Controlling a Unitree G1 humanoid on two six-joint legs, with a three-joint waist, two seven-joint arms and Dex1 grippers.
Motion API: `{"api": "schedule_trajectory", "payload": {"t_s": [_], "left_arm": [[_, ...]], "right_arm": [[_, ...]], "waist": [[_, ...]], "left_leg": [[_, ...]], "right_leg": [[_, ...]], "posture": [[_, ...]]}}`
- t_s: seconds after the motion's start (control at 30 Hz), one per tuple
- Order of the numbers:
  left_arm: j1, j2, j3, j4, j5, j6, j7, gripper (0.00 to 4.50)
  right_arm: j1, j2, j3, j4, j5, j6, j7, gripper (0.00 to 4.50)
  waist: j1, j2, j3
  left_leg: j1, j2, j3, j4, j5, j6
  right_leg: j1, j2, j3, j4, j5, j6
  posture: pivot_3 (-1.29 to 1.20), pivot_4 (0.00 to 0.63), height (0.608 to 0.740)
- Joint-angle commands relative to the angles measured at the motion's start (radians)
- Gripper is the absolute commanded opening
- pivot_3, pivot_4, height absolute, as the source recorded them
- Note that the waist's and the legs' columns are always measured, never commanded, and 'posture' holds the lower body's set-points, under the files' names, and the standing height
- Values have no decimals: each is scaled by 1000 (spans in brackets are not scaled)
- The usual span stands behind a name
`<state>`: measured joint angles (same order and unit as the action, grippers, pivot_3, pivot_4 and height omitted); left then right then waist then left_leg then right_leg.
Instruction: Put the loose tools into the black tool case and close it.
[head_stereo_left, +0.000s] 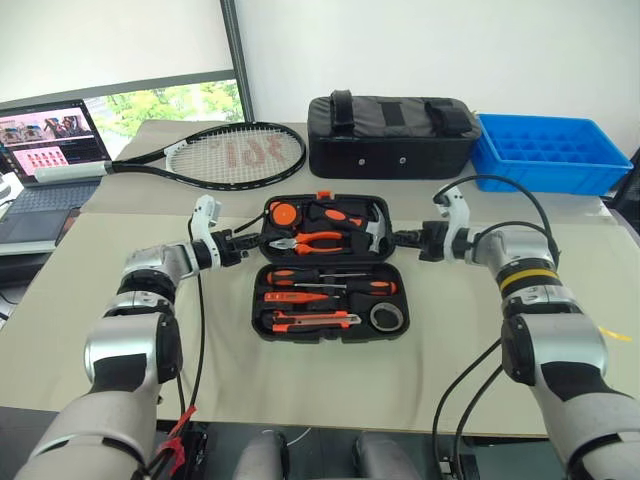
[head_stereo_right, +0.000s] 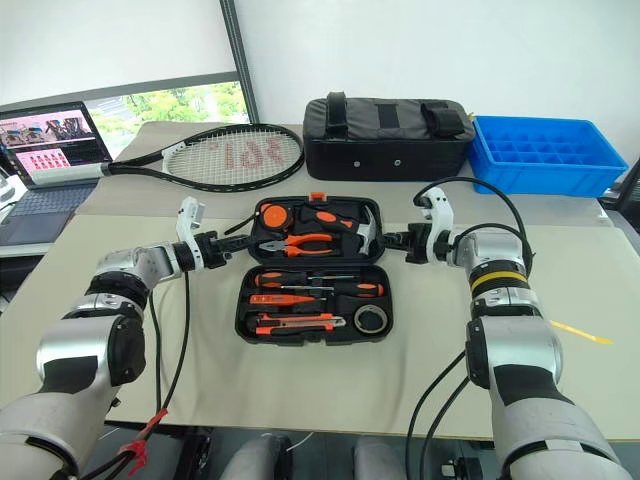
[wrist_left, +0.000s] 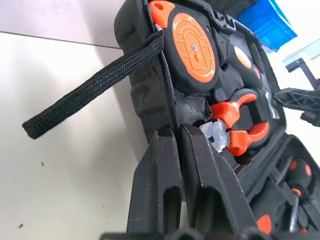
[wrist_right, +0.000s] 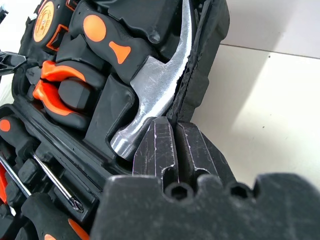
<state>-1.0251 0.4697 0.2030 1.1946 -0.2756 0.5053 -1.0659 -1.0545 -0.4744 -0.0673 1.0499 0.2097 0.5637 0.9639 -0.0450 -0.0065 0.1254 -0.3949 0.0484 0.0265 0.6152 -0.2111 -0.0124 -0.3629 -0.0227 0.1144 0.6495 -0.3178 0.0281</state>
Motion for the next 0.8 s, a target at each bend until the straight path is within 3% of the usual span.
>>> {"api": "schedule_trajectory", "payload": {"t_s": [0.03,0.17,0.4,0.57,0.8], "left_arm": [[1,-2,-18,-125,-6,-58,-89,28],[63,0,-44,-249,20,-198,-72,28],[200,19,-104,-386,129,-650,-20,28],[298,59,-151,-405,227,-992,35,28],[365,105,-192,-349,305,-1329,127,28]], "right_arm": [[-21,-2,-48,-62,36,-105,38,0],[15,1,-67,-113,48,-189,60,0],[117,12,-71,-227,39,-454,67,0],[218,-6,-53,-286,4,-792,117,0],[317,-49,-17,-309,-50,-1065,145,0]], "waist": [[0,0,0],[2,0,0],[2,0,0],[2,0,0],[3,0,0]], "left_leg": [[-1,0,0,0,0,0],[-5,0,0,-1,2,-3],[-3,0,0,-1,3,-5],[-3,0,0,0,3,-5],[-1,0,2,0,3,-4]], "right_leg": [[-1,0,0,0,0,0],[-6,0,0,2,1,0],[-7,-1,-1,6,1,-1],[-6,-1,0,6,2,-1],[-6,-2,1,7,2,-2]], "posture": [[0,150,708],[0,150,708],[0,150,708],[0,150,708],[0,150,708]]}}
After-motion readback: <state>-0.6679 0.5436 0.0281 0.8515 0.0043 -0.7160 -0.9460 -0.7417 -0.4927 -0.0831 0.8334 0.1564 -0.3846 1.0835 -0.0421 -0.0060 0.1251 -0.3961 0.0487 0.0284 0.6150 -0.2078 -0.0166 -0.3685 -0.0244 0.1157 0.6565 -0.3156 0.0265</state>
